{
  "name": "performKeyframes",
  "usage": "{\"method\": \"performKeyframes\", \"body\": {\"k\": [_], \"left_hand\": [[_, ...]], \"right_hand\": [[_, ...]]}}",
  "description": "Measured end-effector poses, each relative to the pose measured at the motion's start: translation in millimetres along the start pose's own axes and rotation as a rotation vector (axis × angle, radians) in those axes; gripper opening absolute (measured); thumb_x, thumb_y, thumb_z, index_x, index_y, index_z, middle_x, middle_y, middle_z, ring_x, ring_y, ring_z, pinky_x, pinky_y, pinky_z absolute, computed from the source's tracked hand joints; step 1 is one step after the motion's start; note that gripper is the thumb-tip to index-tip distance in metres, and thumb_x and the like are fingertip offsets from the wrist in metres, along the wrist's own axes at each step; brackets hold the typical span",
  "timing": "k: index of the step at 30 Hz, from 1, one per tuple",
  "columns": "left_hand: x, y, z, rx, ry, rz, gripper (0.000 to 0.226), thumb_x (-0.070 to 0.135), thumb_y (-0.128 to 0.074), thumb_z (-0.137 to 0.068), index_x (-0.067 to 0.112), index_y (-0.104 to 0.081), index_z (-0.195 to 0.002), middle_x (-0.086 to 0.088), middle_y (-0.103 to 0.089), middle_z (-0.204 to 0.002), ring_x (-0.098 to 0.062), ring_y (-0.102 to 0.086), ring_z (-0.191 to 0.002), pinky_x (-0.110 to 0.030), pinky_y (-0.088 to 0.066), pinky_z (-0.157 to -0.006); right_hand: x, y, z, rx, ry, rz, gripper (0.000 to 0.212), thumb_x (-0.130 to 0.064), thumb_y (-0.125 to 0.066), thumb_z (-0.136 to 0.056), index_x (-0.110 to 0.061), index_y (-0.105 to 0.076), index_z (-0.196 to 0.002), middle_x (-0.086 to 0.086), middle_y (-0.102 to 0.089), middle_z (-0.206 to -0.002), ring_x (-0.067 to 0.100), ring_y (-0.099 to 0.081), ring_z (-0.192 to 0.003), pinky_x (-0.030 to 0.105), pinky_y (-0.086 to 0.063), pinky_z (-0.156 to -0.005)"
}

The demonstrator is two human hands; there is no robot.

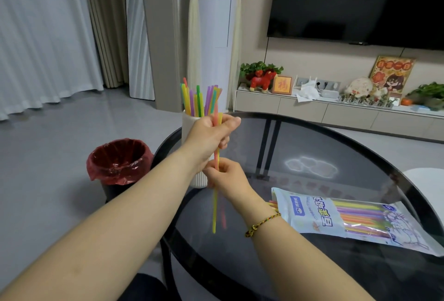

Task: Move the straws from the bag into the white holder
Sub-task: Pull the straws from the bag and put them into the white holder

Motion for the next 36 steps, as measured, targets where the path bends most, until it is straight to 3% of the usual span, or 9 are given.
{"method": "performKeyframes", "body": {"k": [4,9,14,16,19,22,28,32,36], "left_hand": [[-11,3,4,0.008,0.008,0.01,0.024,0.022,-0.049,-0.09,0.016,-0.056,-0.068,0.011,-0.036,-0.031,-0.001,-0.031,-0.03,-0.011,-0.029,-0.034],[-9,1,3,-0.002,-0.007,-0.043,0.033,0.03,-0.043,-0.093,0.019,-0.057,-0.066,0.012,-0.037,-0.031,-0.002,-0.034,-0.031,-0.01,-0.032,-0.035],[8,0,4,-0.055,-0.09,-0.083,0.025,0.045,-0.043,-0.084,0.028,-0.061,-0.085,0.012,-0.063,-0.074,-0.003,-0.061,-0.075,-0.021,-0.049,-0.077],[15,11,5,-0.015,-0.141,-0.139,0.037,0.054,-0.035,-0.077,0.03,-0.059,-0.091,0.012,-0.062,-0.09,-0.007,-0.059,-0.094,-0.025,-0.043,-0.09],[16,52,6,0.23,-0.197,-0.176,0.03,0.044,-0.035,-0.088,0.026,-0.059,-0.088,0.013,-0.06,-0.087,-0.004,-0.056,-0.089,-0.018,-0.041,-0.084],[11,90,9,0.463,-0.192,-0.327,0.011,0.026,-0.056,-0.085,0.024,-0.054,-0.096,0.016,-0.054,-0.087,-0.001,-0.051,-0.082,-0.016,-0.039,-0.072],[-28,97,-21,0.344,0.064,-0.517,0.103,0.029,-0.077,-0.066,0.023,-0.009,-0.142,-0.004,-0.026,-0.149,-0.024,-0.029,-0.133,-0.045,-0.032,-0.104],[-36,85,-41,0.246,0.075,-0.492,0.117,0.029,-0.079,-0.064,0.022,0.007,-0.143,-0.005,-0.023,-0.151,-0.026,-0.024,-0.137,-0.044,-0.027,-0.108],[-39,84,-54,0.254,0.071,-0.477,0.109,0.027,-0.079,-0.064,0.023,-0.004,-0.142,-0.005,-0.039,-0.141,-0.026,-0.037,-0.128,-0.038,-0.036,-0.098]], "right_hand": [[9,-2,2,-0.002,-0.03,0.035,0.024,-0.008,-0.043,-0.085,-0.012,-0.051,-0.063,0.002,-0.042,-0.052,0.013,-0.04,-0.049,0.03,-0.038,-0.059],[-1,-2,0,0.001,0.02,0.073,0.033,-0.007,-0.044,-0.084,-0.016,-0.041,-0.052,0.002,-0.046,-0.055,0.014,-0.041,-0.056,0.03,-0.039,-0.061],[-27,13,-8,0.029,0.156,0.64,0.038,-0.03,-0.036,-0.093,-0.008,-0.063,-0.079,0.016,-0.06,-0.097,0.031,-0.055,-0.091,0.041,-0.044,-0.078],[-38,28,-13,0.096,0.179,0.778,0.049,-0.041,-0.029,-0.093,-0.007,-0.063,-0.082,0.014,-0.062,-0.094,0.031,-0.057,-0.089,0.037,-0.043,-0.074],[-50,53,-23,0.172,0.156,0.908,0.058,-0.048,-0.026,-0.092,-0.009,-0.066,-0.079,0.01,-0.067,-0.08,0.029,-0.06,-0.08,0.033,-0.04,-0.067],[-69,75,-30,0.258,0.197,0.733,0.049,-0.042,-0.032,-0.093,-0.015,-0.063,-0.067,-0.004,-0.052,-0.058,0.024,-0.053,-0.064,0.029,-0.035,-0.056],[-125,105,-35,0.459,0.409,0.134,0.043,-0.03,-0.038,-0.093,-0.02,-0.047,-0.052,-0.007,-0.044,-0.039,0.007,-0.045,-0.037,0.024,-0.037,-0.043],[-153,114,-38,0.502,0.528,-0.035,0.042,-0.024,-0.039,-0.094,-0.014,-0.047,-0.054,-0.001,-0.043,-0.038,0.005,-0.043,-0.03,0.015,-0.039,-0.036],[-155,117,-48,0.527,0.54,0.002,0.041,-0.025,-0.038,-0.094,-0.014,-0.046,-0.055,0.004,-0.045,-0.044,0.003,-0.044,-0.028,0.009,-0.039,-0.036]]}}
Point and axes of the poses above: each hand's wrist, its own z-axis away from the middle knuckle, its own y-axis out of the back of the hand, x = y × z, the point moved 10 cm from there along -z, towards the middle knuckle
